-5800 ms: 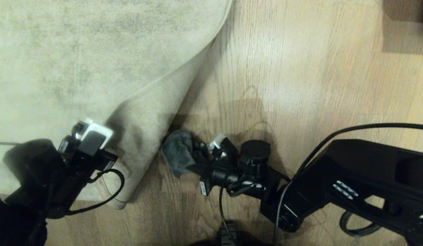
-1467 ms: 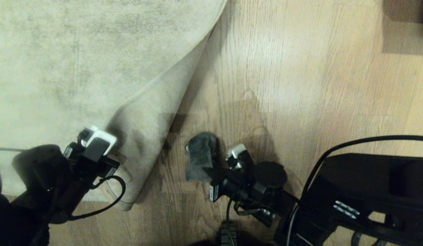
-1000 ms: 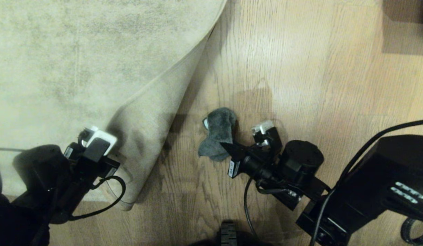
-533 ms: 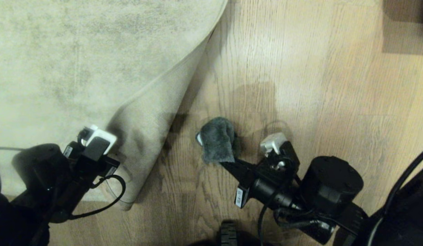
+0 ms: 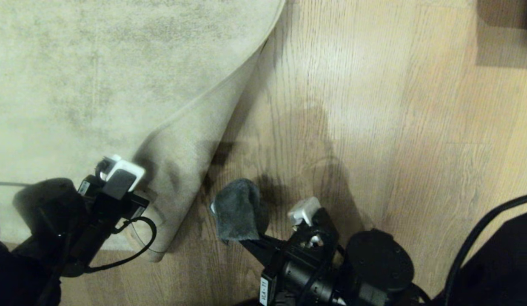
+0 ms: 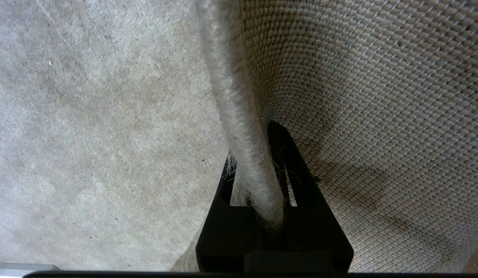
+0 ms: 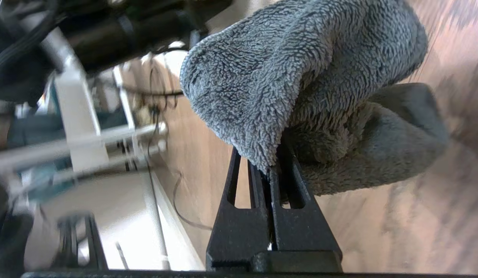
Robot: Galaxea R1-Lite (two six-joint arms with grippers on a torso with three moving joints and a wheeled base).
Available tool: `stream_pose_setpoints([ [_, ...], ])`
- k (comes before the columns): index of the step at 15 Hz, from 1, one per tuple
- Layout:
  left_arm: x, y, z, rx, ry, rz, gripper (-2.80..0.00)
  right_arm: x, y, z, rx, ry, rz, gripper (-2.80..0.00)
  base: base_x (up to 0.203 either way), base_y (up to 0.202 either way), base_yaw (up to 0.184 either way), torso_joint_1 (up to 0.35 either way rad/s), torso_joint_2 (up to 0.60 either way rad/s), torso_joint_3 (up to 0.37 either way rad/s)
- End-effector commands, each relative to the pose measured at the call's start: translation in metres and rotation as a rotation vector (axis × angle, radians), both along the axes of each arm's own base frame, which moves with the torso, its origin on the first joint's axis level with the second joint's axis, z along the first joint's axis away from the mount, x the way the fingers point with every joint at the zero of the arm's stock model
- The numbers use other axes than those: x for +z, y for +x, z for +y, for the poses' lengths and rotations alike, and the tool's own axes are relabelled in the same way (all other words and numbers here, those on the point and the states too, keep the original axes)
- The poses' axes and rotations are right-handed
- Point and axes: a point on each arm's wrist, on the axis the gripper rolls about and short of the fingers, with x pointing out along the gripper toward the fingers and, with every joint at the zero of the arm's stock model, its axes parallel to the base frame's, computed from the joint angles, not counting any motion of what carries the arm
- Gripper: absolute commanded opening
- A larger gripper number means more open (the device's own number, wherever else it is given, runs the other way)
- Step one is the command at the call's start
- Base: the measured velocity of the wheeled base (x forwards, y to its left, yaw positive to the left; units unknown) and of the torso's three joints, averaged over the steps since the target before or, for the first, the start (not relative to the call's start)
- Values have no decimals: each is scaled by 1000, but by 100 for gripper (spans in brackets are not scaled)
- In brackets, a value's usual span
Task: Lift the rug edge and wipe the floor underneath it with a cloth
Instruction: Wipe the floor under the carpet with a rag
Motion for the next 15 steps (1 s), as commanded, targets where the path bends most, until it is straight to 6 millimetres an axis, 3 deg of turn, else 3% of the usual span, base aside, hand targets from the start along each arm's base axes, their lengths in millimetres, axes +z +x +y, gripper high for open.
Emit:
stream_pose_setpoints([
  [1, 1, 0, 0, 0, 0, -10, -280, -10, 8, 23, -28, 79, 39, -280, 0, 0, 0, 0, 0, 0],
  [6, 2, -1, 1, 8, 1, -12, -280, -42, 20, 43, -114, 97, 130, -280, 0, 0, 0, 0, 0, 0],
  [9, 1, -1, 2, 10, 1, -10, -280, -49, 30, 54, -123, 129, 146, -280, 0, 0, 0, 0, 0, 0],
  [15, -1, 0, 1, 10, 2, -1, -280, -58, 68, 61, -190, 180, 120, -280, 0, 0, 0, 0, 0, 0],
])
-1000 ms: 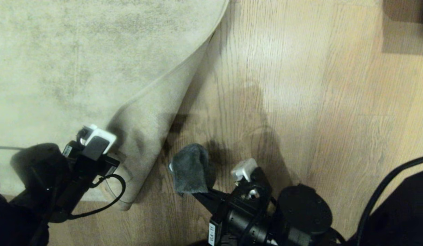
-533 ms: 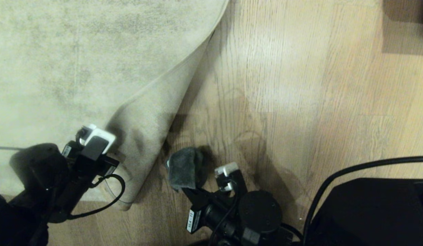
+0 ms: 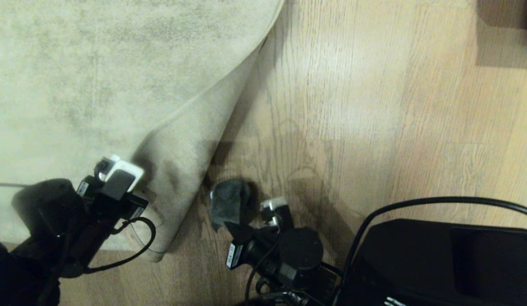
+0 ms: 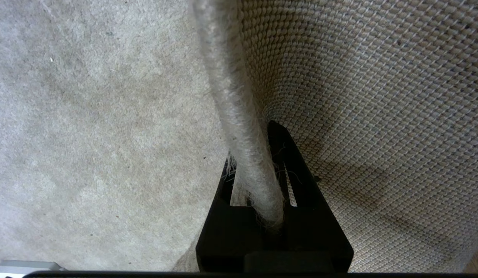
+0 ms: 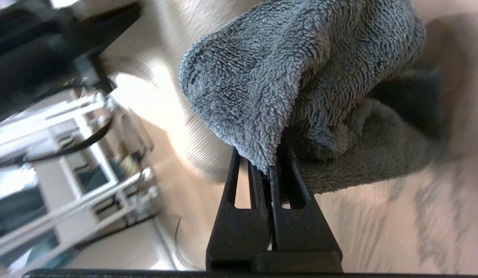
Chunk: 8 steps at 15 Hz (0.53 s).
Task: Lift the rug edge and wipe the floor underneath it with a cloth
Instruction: Wipe the floor under the carpet with a rag
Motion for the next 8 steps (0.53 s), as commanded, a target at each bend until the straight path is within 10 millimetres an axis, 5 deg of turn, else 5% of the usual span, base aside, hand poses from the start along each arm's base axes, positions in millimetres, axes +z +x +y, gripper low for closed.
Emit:
stream_pose_setpoints([
  [1, -1, 1, 0, 2, 3, -2, -280, -2, 21, -2, -48, 49, -35, -280, 0, 0, 0, 0, 0, 0],
  [5, -2, 2, 0, 2, 4, 1, -280, 20, 54, -22, -141, 81, -102, -280, 0, 0, 0, 0, 0, 0],
  [8, -2, 2, 0, 2, 4, 4, -280, 51, 58, -37, -175, 110, -165, -280, 0, 0, 0, 0, 0, 0],
])
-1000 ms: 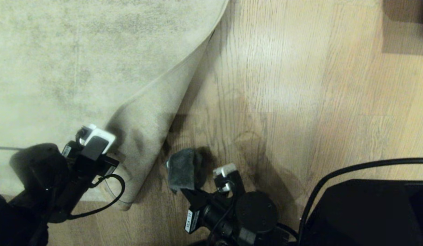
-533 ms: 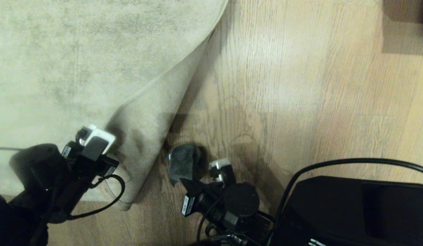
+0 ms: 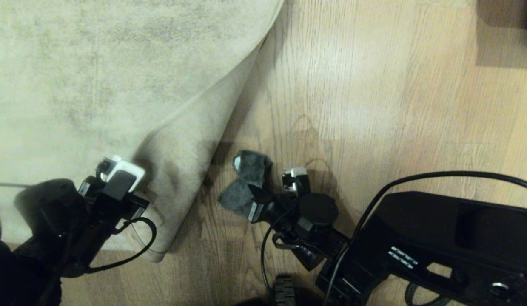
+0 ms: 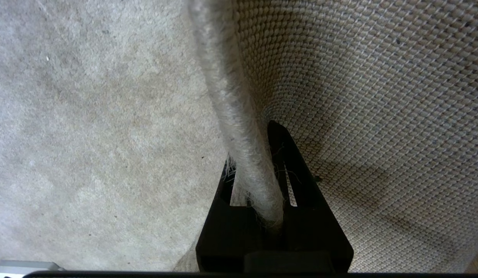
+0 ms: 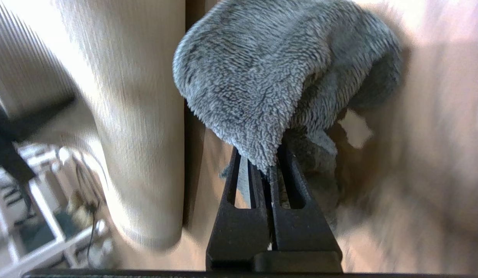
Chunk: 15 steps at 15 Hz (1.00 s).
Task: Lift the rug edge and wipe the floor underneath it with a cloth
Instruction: Wipe the floor under the carpet with a rag
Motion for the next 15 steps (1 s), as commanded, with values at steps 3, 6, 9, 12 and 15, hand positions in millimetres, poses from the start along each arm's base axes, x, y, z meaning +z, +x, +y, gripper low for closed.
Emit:
stream_pose_setpoints([
  [3, -1, 1, 0, 0, 4, 0, -280, 53, -13, -27, -23, 86, -87, -280, 0, 0, 0, 0, 0, 0],
  [6, -2, 1, 0, 1, 4, 2, -280, 72, -32, -49, -30, 66, -103, -280, 0, 0, 0, 0, 0, 0],
  [9, -2, 0, 0, 0, 4, 5, -280, 77, -63, -74, -13, 23, -73, -280, 0, 0, 0, 0, 0, 0],
  [12, -1, 1, -1, -2, 5, -1, -280, 78, -105, -92, 58, -20, -47, -280, 0, 0, 0, 0, 0, 0],
  [15, -1, 1, -1, -4, 5, 0, -280, 65, -134, -95, 143, -81, -7, -280, 0, 0, 0, 0, 0, 0],
])
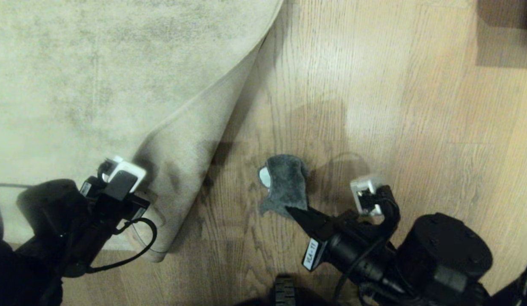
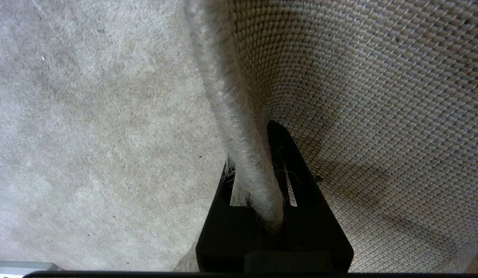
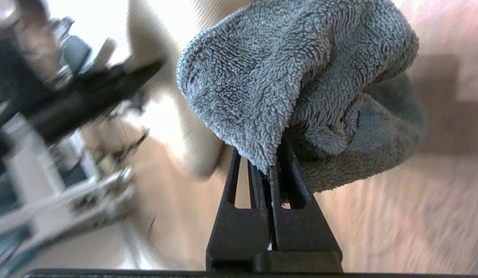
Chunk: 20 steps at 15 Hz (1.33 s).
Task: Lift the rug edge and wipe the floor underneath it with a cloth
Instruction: Wipe the floor under the carpet with a rag
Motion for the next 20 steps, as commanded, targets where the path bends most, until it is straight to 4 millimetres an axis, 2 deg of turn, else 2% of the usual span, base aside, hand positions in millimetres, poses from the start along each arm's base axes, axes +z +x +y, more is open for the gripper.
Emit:
stream_pose_setpoints([
  [1, 0, 0, 0, 0, 3, -6, -280, -2, -21, -3, 62, 7, 5, -280, 0, 0, 0, 0, 0, 0],
  [6, -3, 3, 0, 1, 4, 6, -280, -44, -28, 25, 125, -71, 127, -280, 0, 0, 0, 0, 0, 0],
  [13, -5, 3, 0, 1, 5, 15, -280, -92, -8, 72, 126, -87, 201, -280, 0, 0, 0, 0, 0, 0],
  [16, -6, 3, 0, 1, 6, 16, -280, -98, 6, 90, 116, -44, 190, -280, 0, 0, 0, 0, 0, 0],
  [20, -7, 2, 1, 9, -5, 21, -280, -107, 40, 99, 50, 1, 169, -280, 0, 0, 0, 0, 0, 0],
])
